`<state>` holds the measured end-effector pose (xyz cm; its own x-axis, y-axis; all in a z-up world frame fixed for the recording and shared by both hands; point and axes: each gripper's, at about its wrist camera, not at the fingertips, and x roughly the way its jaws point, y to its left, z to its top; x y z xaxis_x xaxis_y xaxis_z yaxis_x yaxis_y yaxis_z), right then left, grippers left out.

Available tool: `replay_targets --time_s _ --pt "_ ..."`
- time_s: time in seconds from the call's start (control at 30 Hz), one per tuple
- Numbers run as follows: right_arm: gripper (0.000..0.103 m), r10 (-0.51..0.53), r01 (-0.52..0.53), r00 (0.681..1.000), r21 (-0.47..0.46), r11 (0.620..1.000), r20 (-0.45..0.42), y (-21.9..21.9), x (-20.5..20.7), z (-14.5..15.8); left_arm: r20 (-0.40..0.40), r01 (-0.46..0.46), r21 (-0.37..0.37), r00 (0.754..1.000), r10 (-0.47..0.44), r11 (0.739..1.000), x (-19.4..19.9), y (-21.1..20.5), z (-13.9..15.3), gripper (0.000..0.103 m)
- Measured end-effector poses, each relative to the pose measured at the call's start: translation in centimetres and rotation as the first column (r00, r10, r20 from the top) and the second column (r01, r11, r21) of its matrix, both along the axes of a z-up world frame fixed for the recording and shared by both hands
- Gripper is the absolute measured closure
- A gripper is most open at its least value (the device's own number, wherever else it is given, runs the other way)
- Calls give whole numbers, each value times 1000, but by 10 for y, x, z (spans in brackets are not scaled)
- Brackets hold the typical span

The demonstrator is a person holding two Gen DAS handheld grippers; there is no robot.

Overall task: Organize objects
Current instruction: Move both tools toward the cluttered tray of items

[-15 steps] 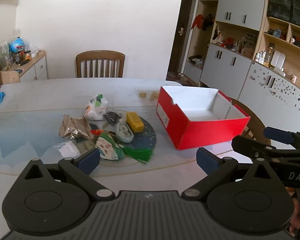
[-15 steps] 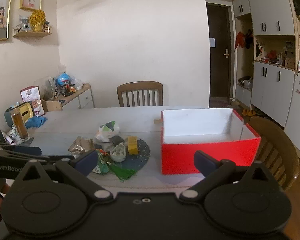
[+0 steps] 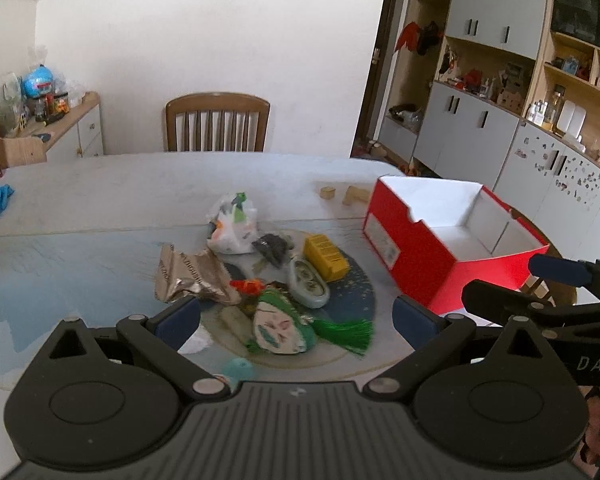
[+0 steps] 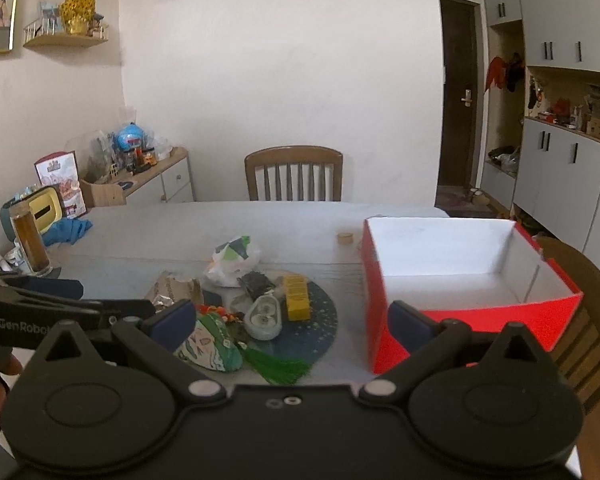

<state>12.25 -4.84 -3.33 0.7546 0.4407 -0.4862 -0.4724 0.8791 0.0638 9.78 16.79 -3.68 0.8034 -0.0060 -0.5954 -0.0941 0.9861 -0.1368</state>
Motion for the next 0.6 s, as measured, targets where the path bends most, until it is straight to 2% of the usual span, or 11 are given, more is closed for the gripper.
replay_targets --time_s 0.23,0.33,0.47,0.6 --pt "3 35 -38 998 -48 998 -57 38 22 -17 -53 -17 -11 998 17 1000 13 40 -32 0" --pt "4 35 -42 994 -62 997 -106 52 34 -29 -106 -16 -6 994 15 1000 18 52 -53 1" --pt "8 35 -51 985 -93 994 -169 70 48 -48 -156 54 -3 986 -53 999 22 58 -77 1" --pt "14 60 -89 973 -118 989 -223 90 56 -63 -189 133 28 974 -126 991 27 53 -97 6"
